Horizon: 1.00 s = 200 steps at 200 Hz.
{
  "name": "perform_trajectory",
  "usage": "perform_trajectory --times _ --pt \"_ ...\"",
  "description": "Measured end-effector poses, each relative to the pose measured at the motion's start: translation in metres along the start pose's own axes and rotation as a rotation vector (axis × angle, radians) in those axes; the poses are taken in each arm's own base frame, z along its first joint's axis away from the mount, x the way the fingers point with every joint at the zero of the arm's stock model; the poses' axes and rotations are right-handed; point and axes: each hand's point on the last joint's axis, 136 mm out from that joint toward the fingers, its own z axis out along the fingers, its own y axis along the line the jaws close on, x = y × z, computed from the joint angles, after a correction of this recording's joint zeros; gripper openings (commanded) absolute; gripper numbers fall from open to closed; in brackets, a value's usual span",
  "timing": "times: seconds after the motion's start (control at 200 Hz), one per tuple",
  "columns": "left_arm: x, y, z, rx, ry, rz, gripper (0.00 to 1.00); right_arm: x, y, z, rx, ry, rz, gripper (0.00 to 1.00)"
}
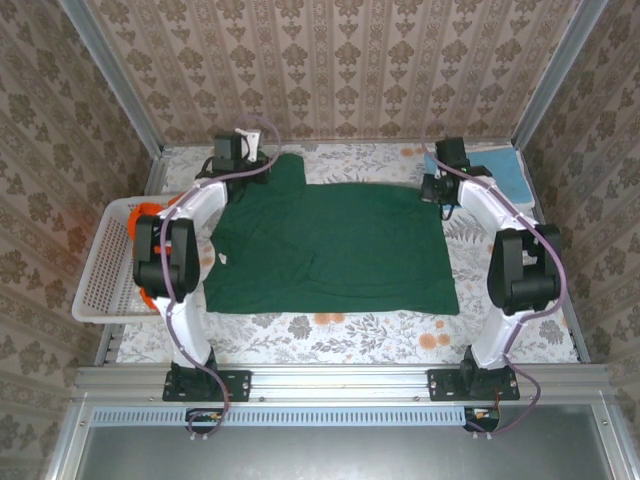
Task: Fold and stack the t-shirts
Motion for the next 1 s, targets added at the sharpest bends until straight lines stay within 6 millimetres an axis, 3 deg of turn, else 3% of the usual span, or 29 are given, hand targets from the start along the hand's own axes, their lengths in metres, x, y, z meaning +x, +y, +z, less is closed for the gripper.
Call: perform_trajectory --times 0.125,0.38,0.8,1.0 --pt "0.019 -0.002 -0.020 -0.010 -0.001 0.006 0.00 0.010 -0.016 -0.003 -0.005 -0.004 0.066 0.00" --pt "0.051 -0.002 -0.039 -0.082 0.026 0.026 0.00 0.019 -0.030 -0.004 -0.025 -0.025 0.165 0.00" --pt "0.053 0.017 -0.087 -0.237 -0.089 0.001 0.00 0.031 -0.033 0.000 -0.060 -0.033 0.255 0.00" --pt "0.056 0.020 -0.113 -0.276 -0.132 -0.001 0.00 0.048 -0.036 0.004 -0.058 0.001 0.291 0.00"
